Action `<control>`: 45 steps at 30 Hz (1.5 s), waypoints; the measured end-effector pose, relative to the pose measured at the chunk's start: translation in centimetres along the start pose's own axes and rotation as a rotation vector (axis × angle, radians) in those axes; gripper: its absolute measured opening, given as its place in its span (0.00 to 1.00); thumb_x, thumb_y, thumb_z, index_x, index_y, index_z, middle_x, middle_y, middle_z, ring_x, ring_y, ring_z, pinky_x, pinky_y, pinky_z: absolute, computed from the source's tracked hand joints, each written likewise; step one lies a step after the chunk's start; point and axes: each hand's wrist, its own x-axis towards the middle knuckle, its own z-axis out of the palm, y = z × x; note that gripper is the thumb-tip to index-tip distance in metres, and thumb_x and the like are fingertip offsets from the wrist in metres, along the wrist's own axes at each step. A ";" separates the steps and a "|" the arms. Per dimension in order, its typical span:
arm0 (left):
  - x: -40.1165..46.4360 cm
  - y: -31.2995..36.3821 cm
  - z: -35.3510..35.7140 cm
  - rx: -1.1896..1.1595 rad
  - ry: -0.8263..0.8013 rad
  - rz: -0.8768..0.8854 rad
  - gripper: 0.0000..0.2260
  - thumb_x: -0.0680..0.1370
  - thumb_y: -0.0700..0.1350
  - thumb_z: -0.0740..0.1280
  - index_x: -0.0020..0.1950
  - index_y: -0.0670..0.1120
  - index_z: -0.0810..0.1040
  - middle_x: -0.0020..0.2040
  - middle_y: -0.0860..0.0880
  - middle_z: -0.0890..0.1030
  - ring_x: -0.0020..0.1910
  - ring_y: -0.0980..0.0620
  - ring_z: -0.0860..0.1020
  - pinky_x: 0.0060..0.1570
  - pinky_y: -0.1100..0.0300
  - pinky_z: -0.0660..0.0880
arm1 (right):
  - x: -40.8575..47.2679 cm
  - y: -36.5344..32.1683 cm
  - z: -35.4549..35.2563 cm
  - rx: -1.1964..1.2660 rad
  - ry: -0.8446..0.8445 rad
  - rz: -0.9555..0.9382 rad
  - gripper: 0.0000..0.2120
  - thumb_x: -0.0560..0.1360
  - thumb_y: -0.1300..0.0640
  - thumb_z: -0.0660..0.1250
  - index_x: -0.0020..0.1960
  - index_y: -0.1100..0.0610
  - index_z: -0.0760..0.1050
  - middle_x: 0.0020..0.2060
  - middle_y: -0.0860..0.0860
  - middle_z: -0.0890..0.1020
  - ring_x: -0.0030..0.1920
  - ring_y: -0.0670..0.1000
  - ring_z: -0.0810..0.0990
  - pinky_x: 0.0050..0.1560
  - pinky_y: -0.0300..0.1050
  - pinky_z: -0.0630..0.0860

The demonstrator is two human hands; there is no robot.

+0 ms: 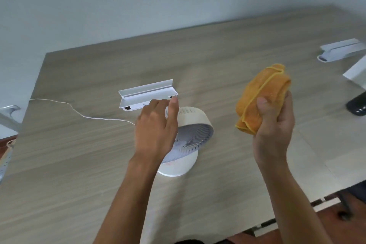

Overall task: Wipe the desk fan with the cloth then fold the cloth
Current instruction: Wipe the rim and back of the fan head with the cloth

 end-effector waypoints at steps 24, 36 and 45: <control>1.3 -0.1 3.1 0.075 0.029 -0.236 0.24 0.84 0.54 0.46 0.48 0.40 0.76 0.41 0.48 0.74 0.43 0.41 0.69 0.43 0.56 0.60 | -4.8 13.1 4.7 -0.405 -0.183 -0.140 0.23 0.81 0.51 0.52 0.71 0.61 0.69 0.69 0.54 0.74 0.71 0.51 0.70 0.68 0.55 0.67; 0.2 -0.6 3.0 0.307 -0.119 -0.043 0.38 0.57 0.78 0.63 0.49 0.47 0.75 0.46 0.51 0.74 0.49 0.44 0.77 0.46 0.52 0.73 | -6.2 16.3 3.5 -0.046 0.074 0.662 0.21 0.82 0.42 0.49 0.60 0.47 0.77 0.50 0.47 0.83 0.53 0.42 0.80 0.55 0.36 0.74; 0.2 -0.9 2.9 0.271 -0.113 -0.048 0.37 0.56 0.77 0.65 0.48 0.47 0.75 0.46 0.50 0.76 0.47 0.46 0.76 0.43 0.55 0.71 | -8.0 18.9 4.9 0.528 0.243 1.291 0.21 0.80 0.40 0.57 0.61 0.53 0.76 0.54 0.53 0.83 0.54 0.53 0.81 0.53 0.48 0.78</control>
